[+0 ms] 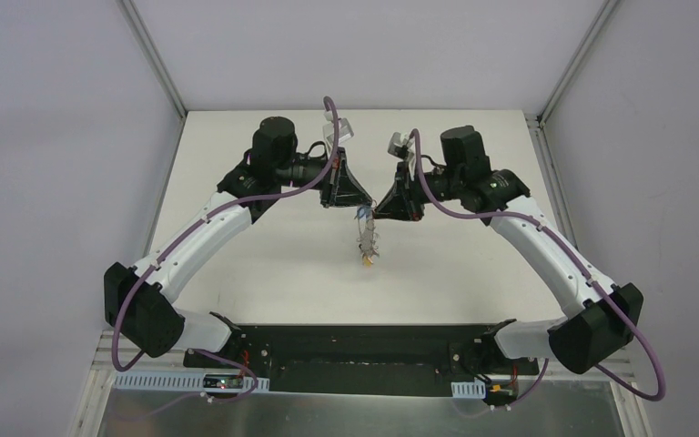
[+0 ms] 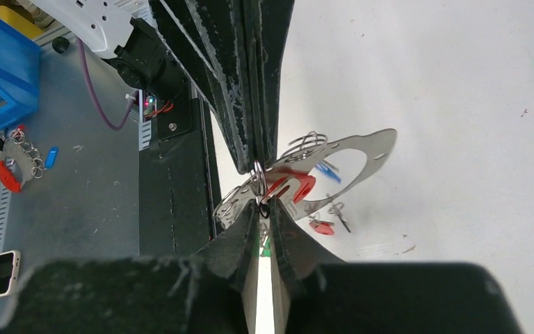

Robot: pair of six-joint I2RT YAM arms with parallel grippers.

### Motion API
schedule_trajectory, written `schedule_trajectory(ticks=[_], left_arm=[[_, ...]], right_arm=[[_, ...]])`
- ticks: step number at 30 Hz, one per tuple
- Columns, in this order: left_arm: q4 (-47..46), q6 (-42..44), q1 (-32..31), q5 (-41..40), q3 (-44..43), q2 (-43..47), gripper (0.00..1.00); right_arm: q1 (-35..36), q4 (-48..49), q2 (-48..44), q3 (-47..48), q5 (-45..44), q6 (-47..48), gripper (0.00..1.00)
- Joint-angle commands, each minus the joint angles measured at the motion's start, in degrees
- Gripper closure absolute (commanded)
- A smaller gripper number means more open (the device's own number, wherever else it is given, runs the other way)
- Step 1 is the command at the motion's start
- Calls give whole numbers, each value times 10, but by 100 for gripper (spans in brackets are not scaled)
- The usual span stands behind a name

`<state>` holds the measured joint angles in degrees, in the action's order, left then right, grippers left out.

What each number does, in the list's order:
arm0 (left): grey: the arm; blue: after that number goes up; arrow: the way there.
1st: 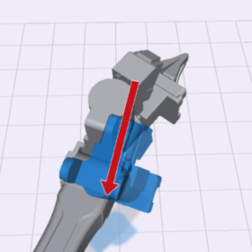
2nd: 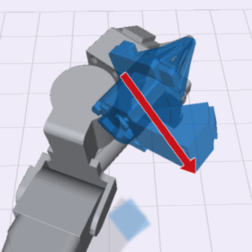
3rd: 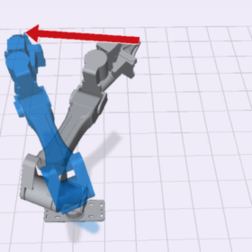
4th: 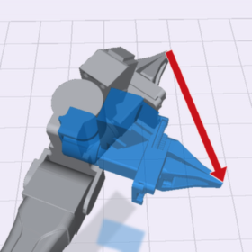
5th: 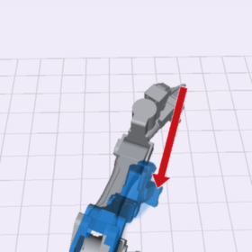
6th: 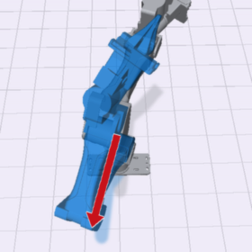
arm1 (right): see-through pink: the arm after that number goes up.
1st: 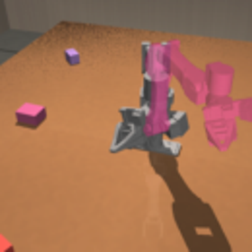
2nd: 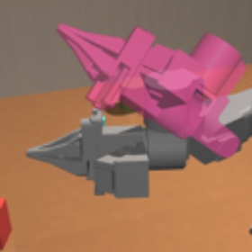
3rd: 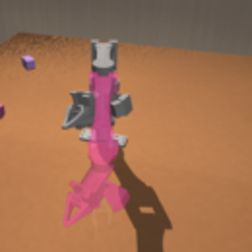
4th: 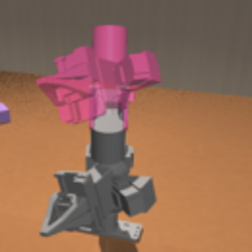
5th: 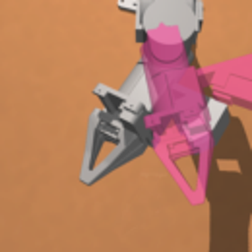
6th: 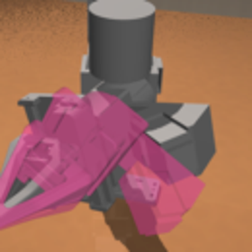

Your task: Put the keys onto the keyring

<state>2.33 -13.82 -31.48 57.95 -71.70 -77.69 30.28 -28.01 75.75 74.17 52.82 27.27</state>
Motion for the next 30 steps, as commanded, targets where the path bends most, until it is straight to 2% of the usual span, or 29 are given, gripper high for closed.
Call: schedule_trajectory(ticks=[1, 5, 10, 15, 25, 30], left_arm=[[-84, -56, 4, 0, 6, 2, 100], [-93, -65, 5, -14, 12, 0, 100], [-93, -64, 8, -9, 15, -2, 100], [-88, -61, 10, -1, 17, -3, 100], [-87, -57, 10, 7, 23, 1, 100], [-87, -57, 10, 7, 23, 1, 100]], right_arm=[[-1, 35, -12, -3, 22, -16, 91], [-1, 47, -4, -3, 31, -33, 89], [-4, 43, -12, 0, 15, -29, 75], [-15, 34, -22, 19, 12, -28, 66], [-27, 35, -17, 44, 16, -38, 67], [-27, 60, -2, 38, 44, -67, 72]])
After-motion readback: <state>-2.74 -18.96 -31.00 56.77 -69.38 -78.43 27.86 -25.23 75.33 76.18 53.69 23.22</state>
